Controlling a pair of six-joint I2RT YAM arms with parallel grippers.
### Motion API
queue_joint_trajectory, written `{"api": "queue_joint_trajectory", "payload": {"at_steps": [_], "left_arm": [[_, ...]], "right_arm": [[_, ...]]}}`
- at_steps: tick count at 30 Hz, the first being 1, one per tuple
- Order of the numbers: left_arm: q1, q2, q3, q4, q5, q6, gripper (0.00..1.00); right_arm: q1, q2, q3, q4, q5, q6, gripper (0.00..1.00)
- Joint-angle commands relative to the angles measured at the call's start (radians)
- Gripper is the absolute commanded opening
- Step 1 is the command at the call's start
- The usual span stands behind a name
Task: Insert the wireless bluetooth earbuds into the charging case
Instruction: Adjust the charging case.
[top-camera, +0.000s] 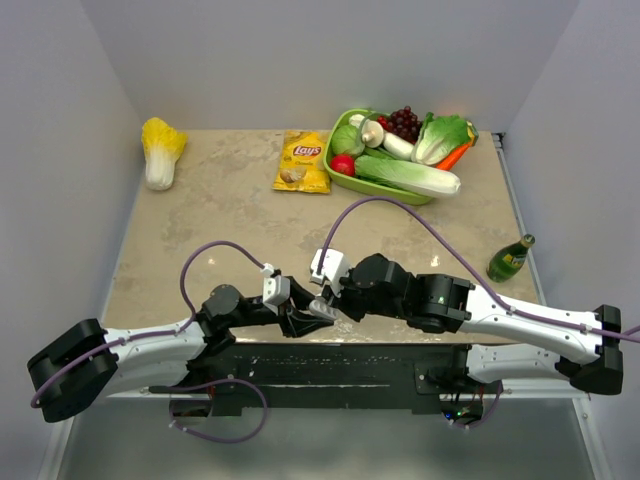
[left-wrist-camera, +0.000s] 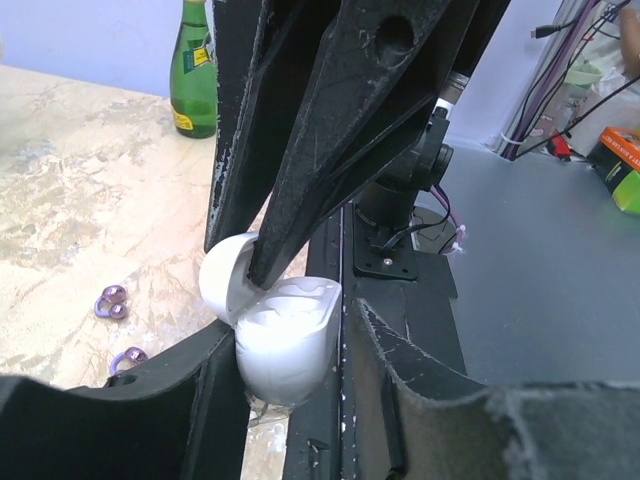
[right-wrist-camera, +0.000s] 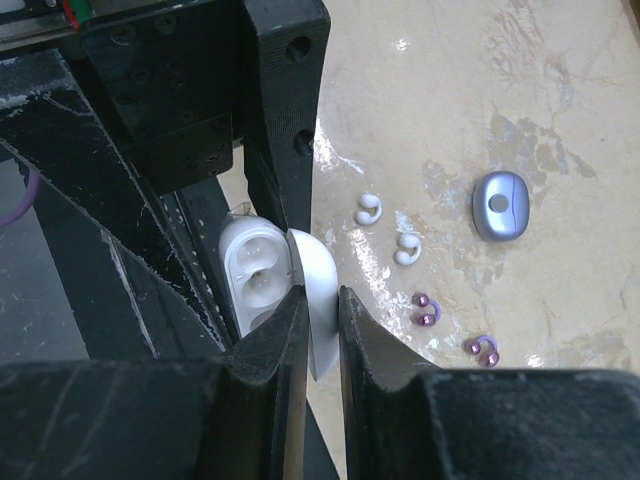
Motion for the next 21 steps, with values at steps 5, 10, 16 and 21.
{"api": "queue_joint_trajectory", "payload": {"at_steps": [5,10,16,21], "left_arm": [[-0.006,0.006,0.031,0.016,0.003,0.009,0.39],[-0.006,0.009,0.033,0.012,0.003,0.009,0.41],[-0.006,0.01,0.036,0.002,0.01,0.011,0.36],[-0.006,0.012,0.039,-0.004,0.01,0.01,0.32]], "right_arm": [[-0.005,-0.019,0.045,0.002,0.018,-0.023,0.0],[-0.004,-0.022,0.047,-0.001,0.018,-0.024,0.0],[-0.002,-0.023,0.047,-0.003,0.023,-0.024,0.0],[-0.004,-0.023,0.047,-0.004,0.023,-0.024,0.0]]}}
